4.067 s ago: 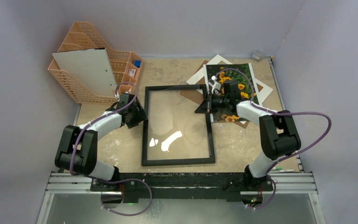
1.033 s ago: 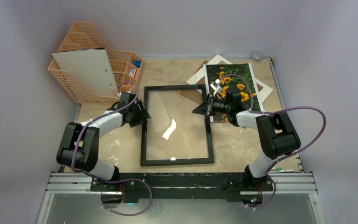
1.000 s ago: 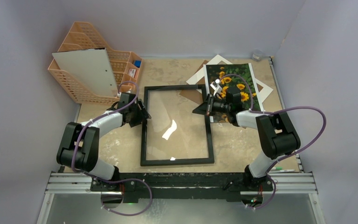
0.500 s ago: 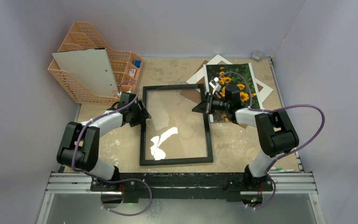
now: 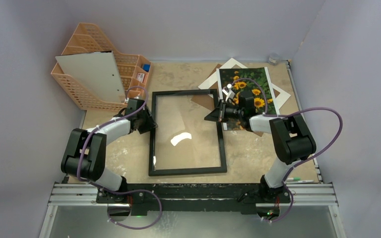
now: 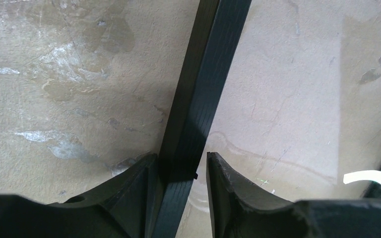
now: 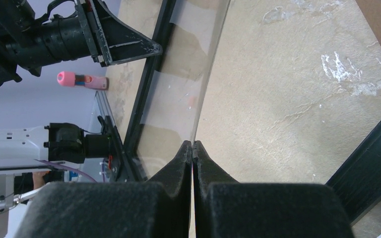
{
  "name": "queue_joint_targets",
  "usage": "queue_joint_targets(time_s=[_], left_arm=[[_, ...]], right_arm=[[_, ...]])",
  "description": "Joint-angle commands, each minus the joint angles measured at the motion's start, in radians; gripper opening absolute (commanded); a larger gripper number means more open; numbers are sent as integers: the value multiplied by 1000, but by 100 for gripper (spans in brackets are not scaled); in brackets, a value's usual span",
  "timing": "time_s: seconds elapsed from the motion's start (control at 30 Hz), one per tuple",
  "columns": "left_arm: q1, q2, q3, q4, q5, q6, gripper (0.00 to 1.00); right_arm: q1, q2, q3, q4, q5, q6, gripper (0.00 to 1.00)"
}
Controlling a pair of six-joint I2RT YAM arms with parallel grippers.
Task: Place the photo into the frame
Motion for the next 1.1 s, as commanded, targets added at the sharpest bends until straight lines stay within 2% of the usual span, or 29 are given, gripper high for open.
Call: queue_joint_targets(time_s=[0.0, 0.33, 0.43, 0.53, 0.67, 0.83, 0.9, 1.07], left_arm=[[-1, 30, 0, 6, -12, 13, 40], [-2, 33, 7, -25, -49, 14, 33], [-2, 27, 8, -26, -50, 14, 32], [-2, 22, 7, -29, -49, 22, 33], [-2, 21, 8, -32, -49, 24, 34], [-1, 19, 8, -30, -49, 23, 34], [-1, 18, 8, -29, -49, 23, 35], [-1, 4, 9, -31, -49, 24, 39]], right_arm=[[12, 9, 32, 19, -2, -19, 0], [13, 24, 42, -4, 4, -22, 0], [12, 21, 47, -26, 8, -26, 5], [12, 10, 50, -50, 10, -26, 14], [11, -14, 60, -116, 40, -28, 31], [8, -40, 79, -188, 95, -47, 42], [5, -42, 77, -184, 97, -52, 39], [5, -30, 60, -113, 54, -50, 11]])
